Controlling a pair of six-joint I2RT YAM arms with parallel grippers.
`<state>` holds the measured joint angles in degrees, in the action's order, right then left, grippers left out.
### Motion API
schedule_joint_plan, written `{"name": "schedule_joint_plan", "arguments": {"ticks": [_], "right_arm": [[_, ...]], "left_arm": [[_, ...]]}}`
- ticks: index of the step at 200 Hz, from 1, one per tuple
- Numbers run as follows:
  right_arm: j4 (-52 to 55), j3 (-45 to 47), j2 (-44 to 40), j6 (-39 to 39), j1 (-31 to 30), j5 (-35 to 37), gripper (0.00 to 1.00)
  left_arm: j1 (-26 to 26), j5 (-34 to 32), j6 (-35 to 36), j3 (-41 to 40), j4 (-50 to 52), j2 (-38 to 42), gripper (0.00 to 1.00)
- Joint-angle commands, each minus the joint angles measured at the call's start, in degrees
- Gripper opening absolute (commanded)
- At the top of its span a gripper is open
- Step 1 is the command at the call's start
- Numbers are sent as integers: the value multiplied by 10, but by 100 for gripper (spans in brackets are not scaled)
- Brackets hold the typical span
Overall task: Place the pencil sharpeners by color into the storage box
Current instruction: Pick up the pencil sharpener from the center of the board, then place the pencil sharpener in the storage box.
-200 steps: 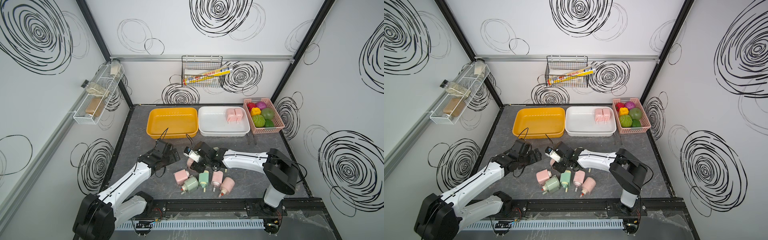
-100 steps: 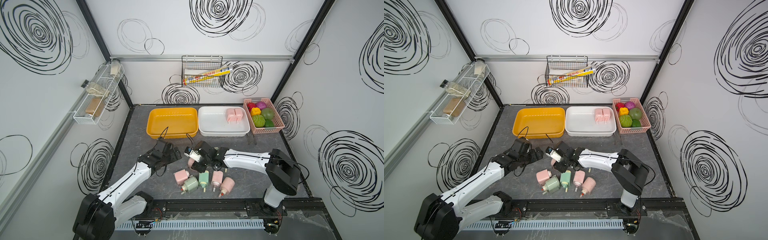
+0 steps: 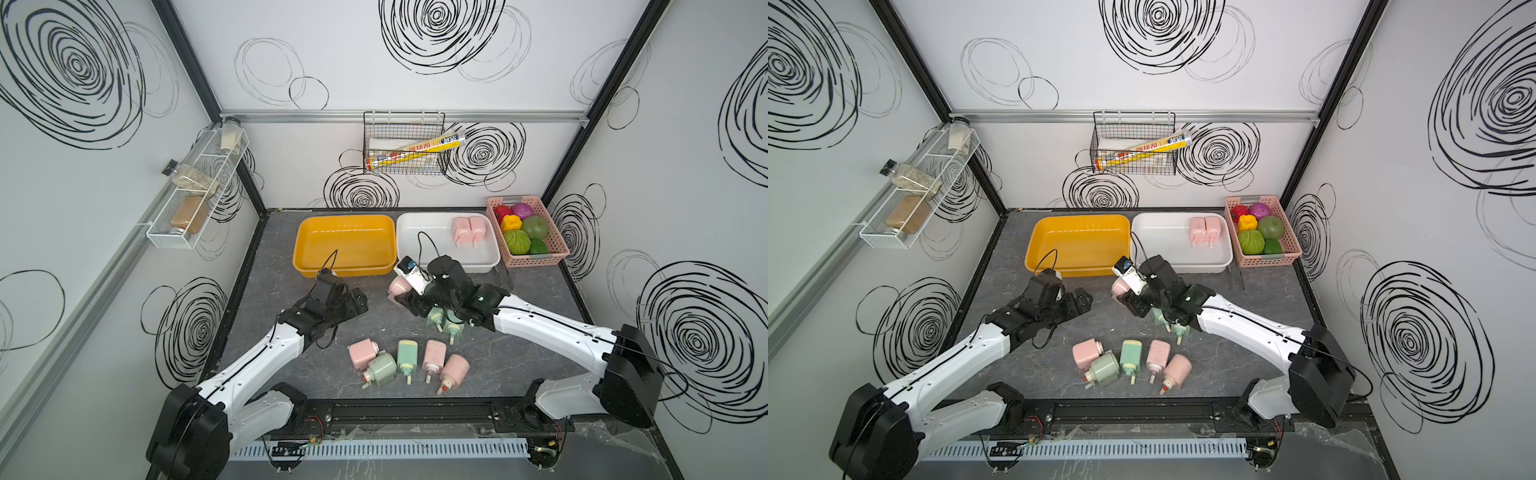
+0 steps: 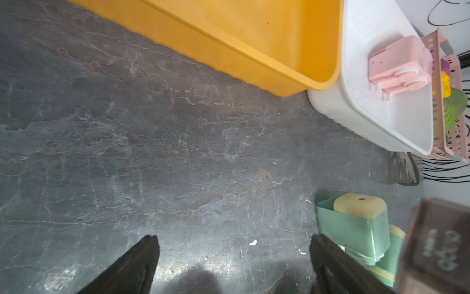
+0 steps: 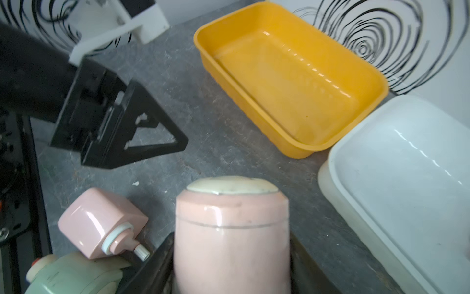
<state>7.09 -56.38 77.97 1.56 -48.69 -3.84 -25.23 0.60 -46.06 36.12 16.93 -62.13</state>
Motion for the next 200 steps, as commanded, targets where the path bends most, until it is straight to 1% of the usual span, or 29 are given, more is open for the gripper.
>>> {"name": "schedule_joint_plan", "arguments": {"ticks": [1,29,53,64,101,114,130,163,200], "right_arm": [[-69,25,-34,-61,42,19,0],[-99,36,-46,-114,87,48,0],[-77,5,-12,-142,128,91,0],[-65,-15,11,-146,148,97,0],[-53,-73,80,-126,195,91,0],[-43,-96,103,-117,206,97,0],[-23,-131,135,-110,219,112,0],[-5,-185,188,-104,246,113,0],[9,-253,255,-85,265,125,0]], "left_arm": [[-16,-4,1,26,-52,-13,99],[-36,-15,13,56,-75,-50,99],[-47,-48,30,102,-64,-98,99],[-49,-55,37,124,-62,-123,99],[-58,-62,52,177,-82,-195,99],[-61,-64,58,193,-87,-215,99],[-61,-83,68,218,-86,-242,99],[-58,-118,97,286,-84,-309,99],[-51,-127,121,369,-69,-385,99]]}}
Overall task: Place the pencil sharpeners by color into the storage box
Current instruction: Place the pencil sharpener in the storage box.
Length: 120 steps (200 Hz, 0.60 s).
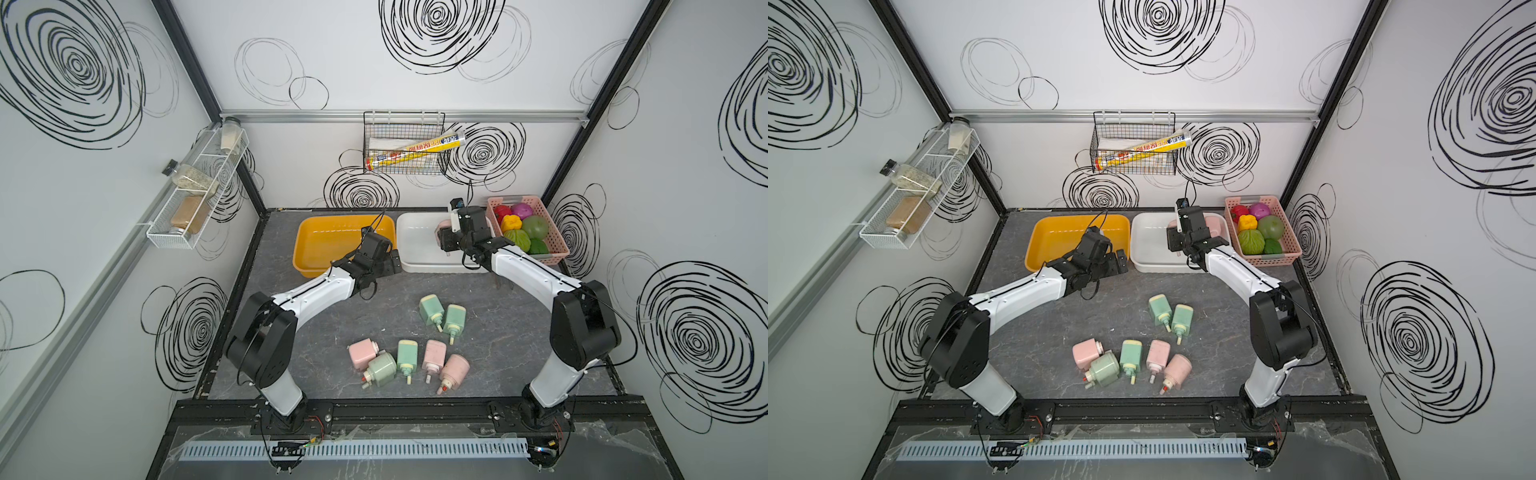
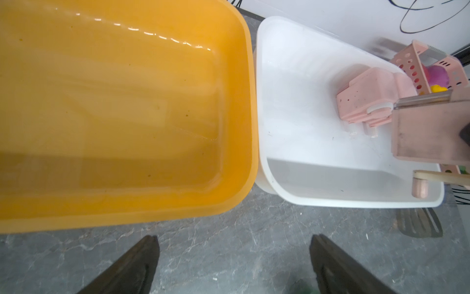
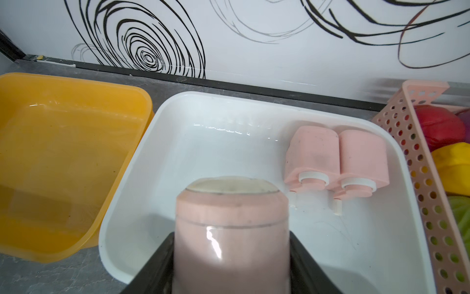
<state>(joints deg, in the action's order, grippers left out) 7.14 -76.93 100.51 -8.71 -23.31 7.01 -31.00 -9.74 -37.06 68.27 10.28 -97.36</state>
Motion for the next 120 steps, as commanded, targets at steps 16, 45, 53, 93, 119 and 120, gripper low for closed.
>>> {"name": "schedule_joint_plan", "arguments": {"ticks": [16,45,53,93,119,120], "right_arm": [[16,-73,59,18,17,25,0],[25,-120,109,7,21,44,0],[34,-138,124,7,21,55,0],[68,-208,185,6,21,95,3],[105,-264,230,4,21,109,9],[106,-266,232,4,20,110,9]], "left_arm": [[9,-27,40,72,-4,-59,99],[10,-39,53,128,9,-113,99],[11,-46,54,143,15,-127,99],[13,-62,61,205,32,-184,99],[13,-61,67,240,39,-216,99],[13,-61,67,240,39,-217,99]]}}
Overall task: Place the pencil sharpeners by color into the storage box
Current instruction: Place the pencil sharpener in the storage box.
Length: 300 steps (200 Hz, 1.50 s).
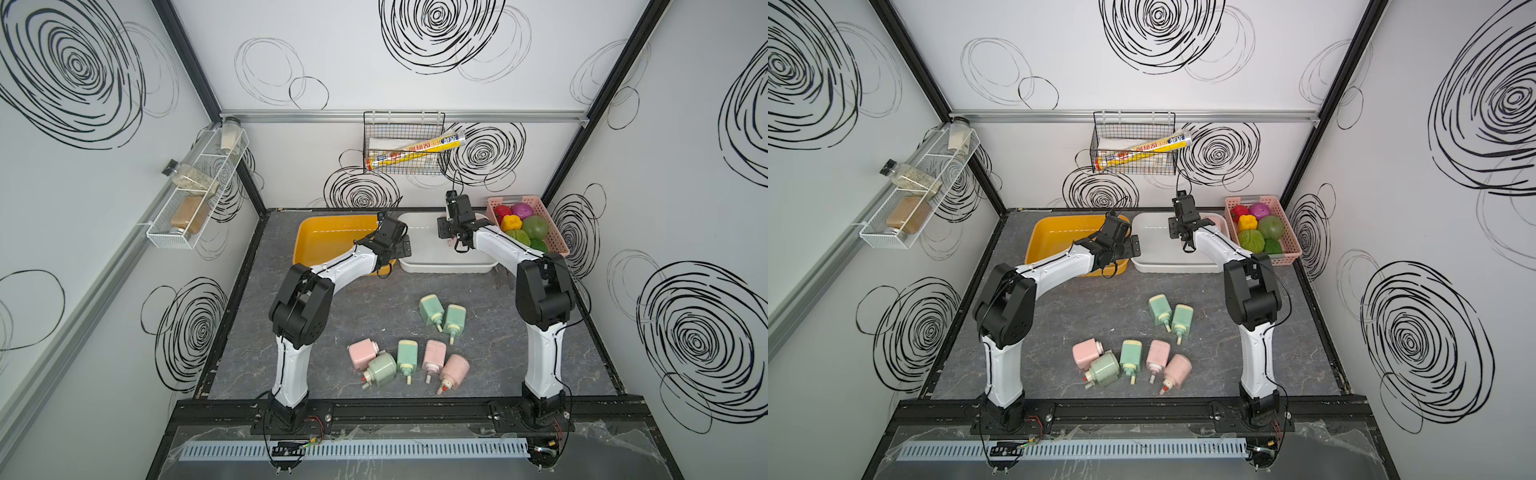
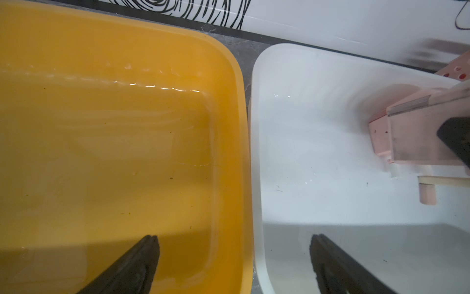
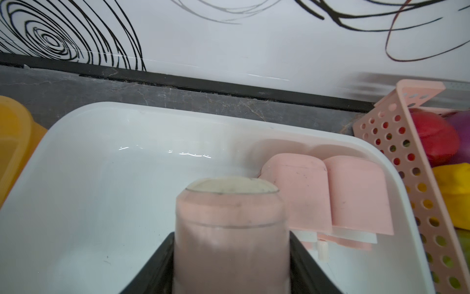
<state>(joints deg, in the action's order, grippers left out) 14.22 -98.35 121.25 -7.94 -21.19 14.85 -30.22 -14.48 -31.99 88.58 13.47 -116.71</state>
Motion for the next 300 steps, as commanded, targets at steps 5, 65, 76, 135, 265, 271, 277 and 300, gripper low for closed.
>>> {"name": "schedule_joint_plan", "arguments": {"ticks": [5,65,76,135,265,271,277,300], "right_arm": [[40,-61,31,-4,-1,33,10],[109,-179,123,-11,-11,52,23],[117,-198,139,-10,-16,71,25],[150,-283,201,-11,-33,146,39],[193,-284,204,-43,-29,156,58],[193,-283,203,-44,-28,156,59],[196,-284,201,-44,-28,157,61],[197,-273,188,-50,-28,153,67]], "left_arm": [[5,-12,18,46,10,-29,99],[9,-41,33,100,43,-84,99],[13,-42,26,98,44,-88,99],[21,-48,20,94,33,-108,99],[27,-46,18,91,47,-110,99],[27,-45,18,92,48,-110,99],[27,-44,18,93,49,-110,99],[28,-45,24,103,52,-113,99]]}}
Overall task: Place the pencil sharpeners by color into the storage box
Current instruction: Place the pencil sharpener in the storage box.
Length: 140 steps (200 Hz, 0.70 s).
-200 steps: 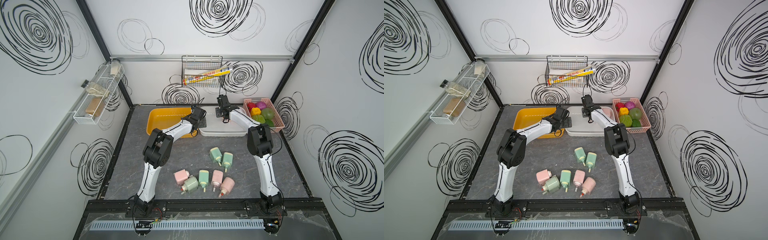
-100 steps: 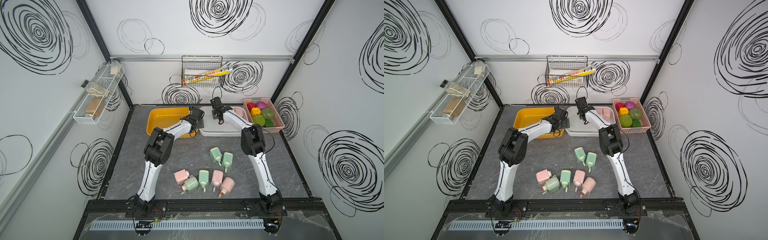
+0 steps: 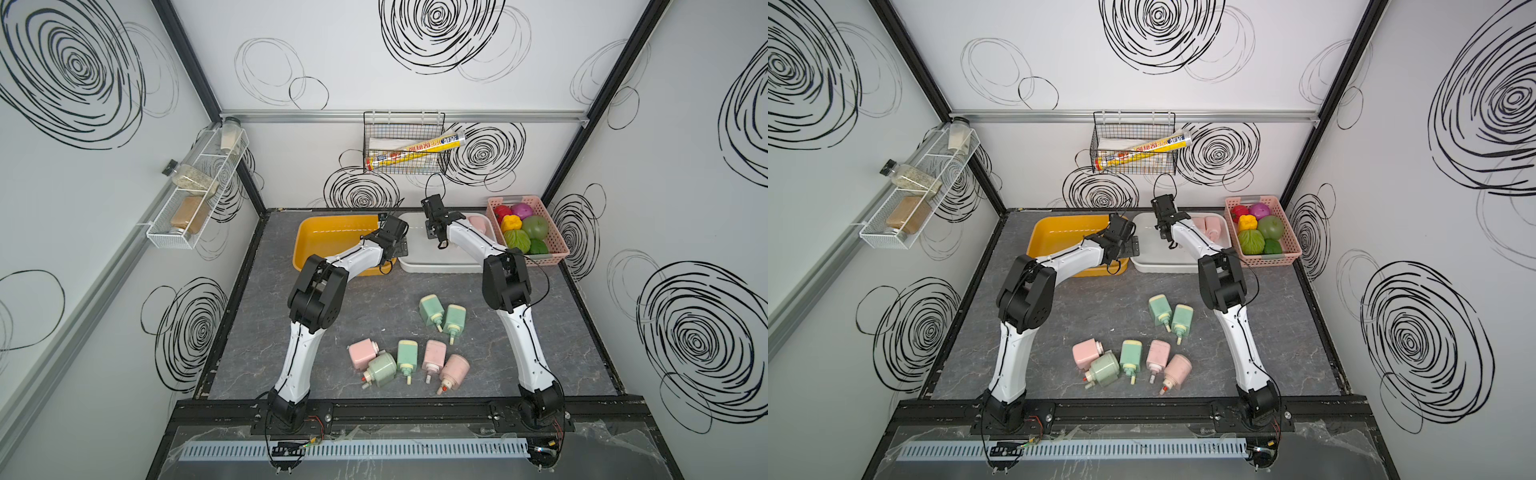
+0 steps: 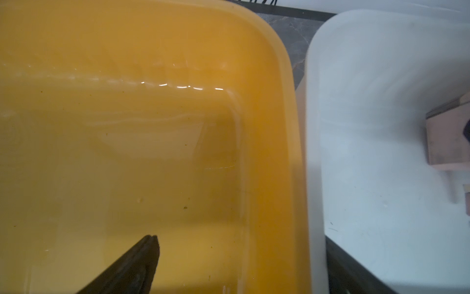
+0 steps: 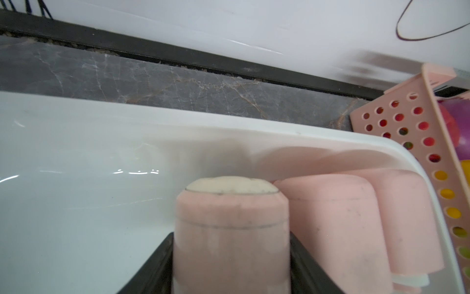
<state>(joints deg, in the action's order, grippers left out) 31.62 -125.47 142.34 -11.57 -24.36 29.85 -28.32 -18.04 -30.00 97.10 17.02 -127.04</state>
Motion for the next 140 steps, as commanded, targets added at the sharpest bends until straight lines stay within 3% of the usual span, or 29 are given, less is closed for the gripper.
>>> {"name": "schedule_joint_plan", "arguments": {"ticks": [1,18,91,124,140], "right_arm": [[22,-1,-24,-13,4,2,68],[13,16,-36,-13,3,-2,72],[-5,46,-72,19,-4,23,77],[-24,46,-77,54,-6,39,93],[-36,42,-68,73,-6,54,96]], "left_arm": [[9,-10,5,19,18,-9,99],[8,-16,8,32,28,-14,99],[10,-5,7,37,28,-23,99],[10,-2,4,43,34,-33,99],[10,-1,3,43,35,-34,99]]}}
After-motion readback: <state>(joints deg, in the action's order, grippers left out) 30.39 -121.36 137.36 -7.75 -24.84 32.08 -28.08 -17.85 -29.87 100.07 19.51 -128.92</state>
